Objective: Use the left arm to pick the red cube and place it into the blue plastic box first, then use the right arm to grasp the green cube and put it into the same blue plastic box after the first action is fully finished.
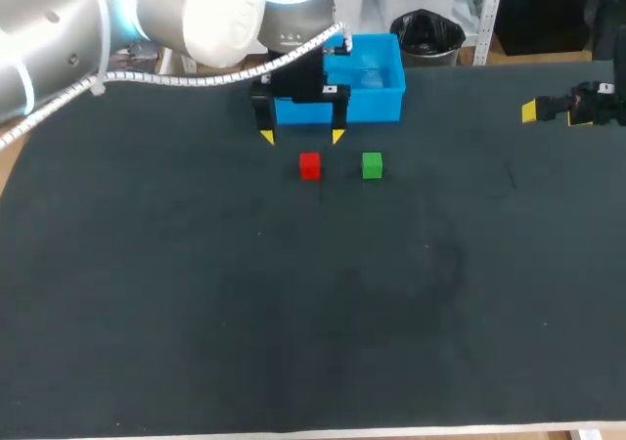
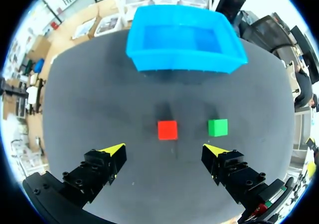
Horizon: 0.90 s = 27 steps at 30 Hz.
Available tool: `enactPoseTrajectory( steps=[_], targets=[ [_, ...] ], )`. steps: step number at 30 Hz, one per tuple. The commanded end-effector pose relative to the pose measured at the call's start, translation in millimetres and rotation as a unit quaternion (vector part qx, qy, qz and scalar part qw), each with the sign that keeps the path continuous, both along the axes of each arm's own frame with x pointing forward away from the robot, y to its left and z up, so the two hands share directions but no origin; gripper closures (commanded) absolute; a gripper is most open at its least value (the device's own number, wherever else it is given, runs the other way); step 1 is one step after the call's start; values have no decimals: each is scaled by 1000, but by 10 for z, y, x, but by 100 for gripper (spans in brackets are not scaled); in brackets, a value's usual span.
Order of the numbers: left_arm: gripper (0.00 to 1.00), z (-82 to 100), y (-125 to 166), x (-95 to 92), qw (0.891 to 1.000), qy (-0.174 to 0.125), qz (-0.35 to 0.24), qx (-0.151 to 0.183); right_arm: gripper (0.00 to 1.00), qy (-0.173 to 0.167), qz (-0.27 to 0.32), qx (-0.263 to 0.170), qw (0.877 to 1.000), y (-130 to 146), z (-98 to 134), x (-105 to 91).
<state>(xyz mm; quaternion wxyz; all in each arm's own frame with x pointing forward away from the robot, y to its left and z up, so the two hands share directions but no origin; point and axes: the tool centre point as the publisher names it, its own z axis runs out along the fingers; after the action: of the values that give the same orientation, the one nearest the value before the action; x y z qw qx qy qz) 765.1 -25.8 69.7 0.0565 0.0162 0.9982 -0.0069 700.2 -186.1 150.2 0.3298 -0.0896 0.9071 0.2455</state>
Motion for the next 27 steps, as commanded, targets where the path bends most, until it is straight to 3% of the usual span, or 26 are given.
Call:
enactPoseTrajectory(
  steps=[1,15,27],
  targets=[
    [0,-97,-3,96,1000,12,3,-1,0,0,0,0,1000,1,0,-1],
    [0,-392,31,84,1000,22,0,9,0,0,0,0,1000,1,0,-1],
    [0,-468,43,139,999,26,11,19,0,0,0,0,1000,1,0,-1]
  ],
)
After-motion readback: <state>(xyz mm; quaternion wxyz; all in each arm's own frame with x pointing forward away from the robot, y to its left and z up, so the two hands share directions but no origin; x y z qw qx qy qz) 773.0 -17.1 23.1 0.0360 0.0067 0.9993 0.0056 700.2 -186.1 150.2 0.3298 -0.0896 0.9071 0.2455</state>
